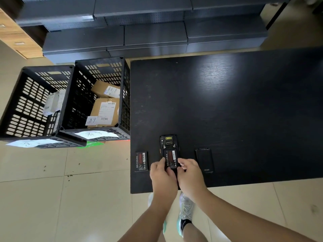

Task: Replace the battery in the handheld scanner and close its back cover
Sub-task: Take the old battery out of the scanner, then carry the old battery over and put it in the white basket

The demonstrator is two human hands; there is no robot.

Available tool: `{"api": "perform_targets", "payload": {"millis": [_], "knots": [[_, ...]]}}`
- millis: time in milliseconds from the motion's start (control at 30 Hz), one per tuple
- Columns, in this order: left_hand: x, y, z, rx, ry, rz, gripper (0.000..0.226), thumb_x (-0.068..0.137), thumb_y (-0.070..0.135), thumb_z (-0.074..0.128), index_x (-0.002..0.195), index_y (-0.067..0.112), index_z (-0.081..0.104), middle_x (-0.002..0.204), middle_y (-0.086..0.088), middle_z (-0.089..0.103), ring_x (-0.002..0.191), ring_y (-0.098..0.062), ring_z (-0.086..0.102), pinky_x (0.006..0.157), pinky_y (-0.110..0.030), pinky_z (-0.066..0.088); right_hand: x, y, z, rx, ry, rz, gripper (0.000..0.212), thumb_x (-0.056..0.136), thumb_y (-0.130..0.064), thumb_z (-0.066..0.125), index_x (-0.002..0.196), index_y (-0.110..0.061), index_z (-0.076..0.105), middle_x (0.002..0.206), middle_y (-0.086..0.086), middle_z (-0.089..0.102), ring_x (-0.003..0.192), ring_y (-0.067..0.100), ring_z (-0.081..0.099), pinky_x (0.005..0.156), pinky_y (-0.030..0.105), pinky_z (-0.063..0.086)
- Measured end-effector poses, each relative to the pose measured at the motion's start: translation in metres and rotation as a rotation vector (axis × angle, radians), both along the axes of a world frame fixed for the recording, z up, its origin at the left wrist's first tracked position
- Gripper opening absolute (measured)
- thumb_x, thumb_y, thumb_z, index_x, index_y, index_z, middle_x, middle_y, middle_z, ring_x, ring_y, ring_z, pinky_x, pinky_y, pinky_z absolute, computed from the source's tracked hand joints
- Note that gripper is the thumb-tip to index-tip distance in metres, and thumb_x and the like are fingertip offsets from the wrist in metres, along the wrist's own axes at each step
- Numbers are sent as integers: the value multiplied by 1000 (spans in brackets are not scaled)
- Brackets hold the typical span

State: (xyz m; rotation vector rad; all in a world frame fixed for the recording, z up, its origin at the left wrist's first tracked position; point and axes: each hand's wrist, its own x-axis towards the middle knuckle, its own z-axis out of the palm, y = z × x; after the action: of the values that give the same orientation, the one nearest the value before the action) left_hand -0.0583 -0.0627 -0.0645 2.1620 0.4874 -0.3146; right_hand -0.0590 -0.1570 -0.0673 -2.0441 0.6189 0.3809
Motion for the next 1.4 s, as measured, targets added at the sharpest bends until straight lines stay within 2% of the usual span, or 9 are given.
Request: {"api": "perform_targets", "payload": {"millis": [67,167,233,433,833,967,1167,1233,1400], "knots": [[6,-2,4,-116,102,124,36,92,2,45,122,7,64,117,-13,61,109,-26,58,98,-39,48,2,-1,0,42,44,-43,28,93,-10,56,119,-17,66,112,-7,56,101,10,60,96,36,49],[12,0,7,-208,190,285,34,92,9,50,122,12,65,114,-4,67,101,-19,64,90,-32,52,5,-2,0,98,71,-99,24,89,-16,63,112,-19,67,107,-4,63,99,10,62,91,30,50],[13,1,6,-246,213,354,29,91,11,56,117,14,67,101,4,70,91,-13,66,78,-25,50,8,-1,-1,84,79,-125,20,86,-19,67,106,-21,67,100,-5,67,94,10,63,83,25,49],[15,7,-2,-264,225,385,21,85,11,67,105,15,72,86,4,74,80,-14,71,78,-33,58,12,0,-7,83,71,-179,17,82,-18,72,99,-17,69,86,-8,70,82,7,66,64,13,43],[14,17,9,-357,195,388,23,83,10,72,89,33,68,82,7,75,65,7,68,49,-5,46,9,0,-4,170,70,-215,18,84,-16,72,102,-20,69,88,-11,69,82,-1,64,66,13,45],[13,21,19,-377,179,356,23,84,11,71,90,32,68,84,7,75,68,5,68,50,-6,47,8,2,8,194,49,-237,18,84,-16,73,100,-22,67,88,-11,68,80,-1,63,62,10,43],[11,23,48,-414,140,290,21,84,10,68,99,25,72,86,7,77,76,-2,71,66,-16,52,3,2,39,266,5,-295,18,83,-14,74,96,-24,66,90,-8,70,81,1,65,62,12,44],[12,22,60,-432,123,281,20,85,10,68,98,24,73,85,7,77,75,-2,72,64,-16,53,2,2,51,279,-26,-332,18,82,-14,74,92,-27,66,87,-8,71,79,2,67,63,13,46],[14,18,98,-458,51,211,20,83,12,69,97,26,73,87,12,77,77,1,71,71,-22,54,-4,-1,84,388,-140,-456,17,81,-8,75,89,-22,70,86,2,75,77,14,73,72,31,61]]}}
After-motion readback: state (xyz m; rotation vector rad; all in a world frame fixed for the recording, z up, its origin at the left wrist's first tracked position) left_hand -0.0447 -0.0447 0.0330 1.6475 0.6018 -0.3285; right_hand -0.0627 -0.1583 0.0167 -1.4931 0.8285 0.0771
